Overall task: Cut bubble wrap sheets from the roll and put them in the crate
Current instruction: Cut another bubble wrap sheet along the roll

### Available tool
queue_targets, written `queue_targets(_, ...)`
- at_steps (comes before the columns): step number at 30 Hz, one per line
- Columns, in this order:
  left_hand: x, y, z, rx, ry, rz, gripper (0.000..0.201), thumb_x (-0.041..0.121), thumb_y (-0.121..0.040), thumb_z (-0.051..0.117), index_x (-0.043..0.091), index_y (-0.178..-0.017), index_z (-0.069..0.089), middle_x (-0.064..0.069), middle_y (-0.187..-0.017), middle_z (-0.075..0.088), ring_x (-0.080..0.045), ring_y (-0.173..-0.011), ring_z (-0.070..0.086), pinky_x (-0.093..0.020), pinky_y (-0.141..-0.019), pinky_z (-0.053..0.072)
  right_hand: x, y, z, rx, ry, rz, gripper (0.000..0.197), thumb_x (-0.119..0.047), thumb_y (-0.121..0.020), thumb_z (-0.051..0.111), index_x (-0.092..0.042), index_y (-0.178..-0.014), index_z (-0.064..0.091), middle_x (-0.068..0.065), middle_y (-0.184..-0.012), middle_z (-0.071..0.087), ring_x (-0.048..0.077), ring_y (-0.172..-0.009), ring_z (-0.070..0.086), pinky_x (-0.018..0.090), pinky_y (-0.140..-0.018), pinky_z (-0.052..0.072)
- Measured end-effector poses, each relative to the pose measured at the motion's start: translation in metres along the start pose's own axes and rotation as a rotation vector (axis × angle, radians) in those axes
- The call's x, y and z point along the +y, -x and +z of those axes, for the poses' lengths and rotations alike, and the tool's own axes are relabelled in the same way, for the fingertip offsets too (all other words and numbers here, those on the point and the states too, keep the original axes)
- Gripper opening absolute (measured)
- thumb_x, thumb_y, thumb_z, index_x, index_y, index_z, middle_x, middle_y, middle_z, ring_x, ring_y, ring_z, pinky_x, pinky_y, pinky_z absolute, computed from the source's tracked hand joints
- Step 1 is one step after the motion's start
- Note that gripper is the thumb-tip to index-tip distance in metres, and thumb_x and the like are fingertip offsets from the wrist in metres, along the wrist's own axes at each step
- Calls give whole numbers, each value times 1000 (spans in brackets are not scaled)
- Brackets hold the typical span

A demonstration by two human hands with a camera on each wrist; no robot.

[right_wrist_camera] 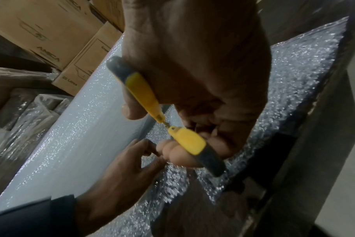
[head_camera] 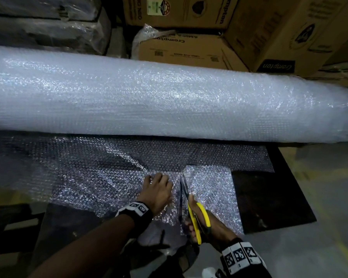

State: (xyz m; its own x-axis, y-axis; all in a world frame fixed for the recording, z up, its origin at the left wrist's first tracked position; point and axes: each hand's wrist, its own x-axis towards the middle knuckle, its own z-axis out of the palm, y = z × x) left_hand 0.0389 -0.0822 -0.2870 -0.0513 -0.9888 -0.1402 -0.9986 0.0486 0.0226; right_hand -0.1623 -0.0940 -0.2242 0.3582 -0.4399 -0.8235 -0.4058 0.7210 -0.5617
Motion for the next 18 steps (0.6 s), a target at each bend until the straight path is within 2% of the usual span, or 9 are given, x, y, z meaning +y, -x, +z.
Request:
queue_targets(2,0,-2,-1,18,-17,-18,34,33,-82,71,15,-108,59,-9,-119,55,-32,-114,48,-57,-95,38,7,-1,0,-34,-1,-31,84,-91,-66,56,-7,-70,52,7,-54,48,22,-47,47,29,-50,39)
queue_targets(4,-3,-3,-4,53,-40,-7,35,22,-69,83,14,-97,64,-10,-106,61,-32,-101,57,-57,-83,48,9,1,1,-44,-5,-48,86,-94,-60,59,-8,-62,52,7,-50,47,23,-48,47,30,-51,40)
queue_targets(5,-4,-2,-4,89,-37,7,38,20,-63,87,14,-93,65,-10,-101,62,-32,-95,60,-56,-78,51,10,1,1,-43,-5,-50,85,-94,-57,60,-9,-60,52,7,-50,47,23,-48,47,30,-52,40)
queue_targets(7,-6,0,-7,160,-12,38,41,23,-61,89,14,-95,67,-9,-102,64,-32,-93,63,-56,-75,52,9,0,3,-17,-7,-32,85,-92,-59,62,-8,-70,53,8,-57,49,23,-49,47,29,-51,40)
queue_targets(9,-7,3,-10,190,21,90,38,29,-71,82,14,-102,65,-10,-110,63,-33,-99,61,-57,-80,51,8,-2,4,16,-28,-6,80,-88,-64,62,-11,-81,54,9,-69,50,22,-51,48,29,-50,41)
queue_targets(11,-7,8,-10,198,31,164,37,45,-82,64,16,-106,62,-10,-116,60,-34,-108,58,-58,-88,47,9,-4,5,33,-36,2,78,-88,-64,62,-12,-81,56,11,-75,51,21,-53,49,28,-51,42)
queue_targets(14,-5,20,-1,150,-35,318,66,71,-78,40,18,-109,63,-10,-125,57,-34,-121,52,-66,-97,40,9,-5,7,53,-20,5,79,-89,-63,61,-11,-76,59,13,-79,54,21,-54,52,28,-53,45)
queue_targets(16,-7,26,9,134,-97,395,69,75,-76,43,18,-109,61,-11,-127,54,-35,-124,48,-68,-99,38,8,-5,8,59,-33,14,78,-89,-64,60,-11,-74,59,12,-76,54,21,-53,52,28,-52,45)
queue_targets(18,-7,29,18,172,-129,392,54,65,-77,59,19,-106,57,-10,-127,54,-34,-125,44,-65,-102,37,7,-7,8,63,-39,30,80,-89,-63,61,-10,-73,59,9,-68,54,21,-51,51,28,-51,44)
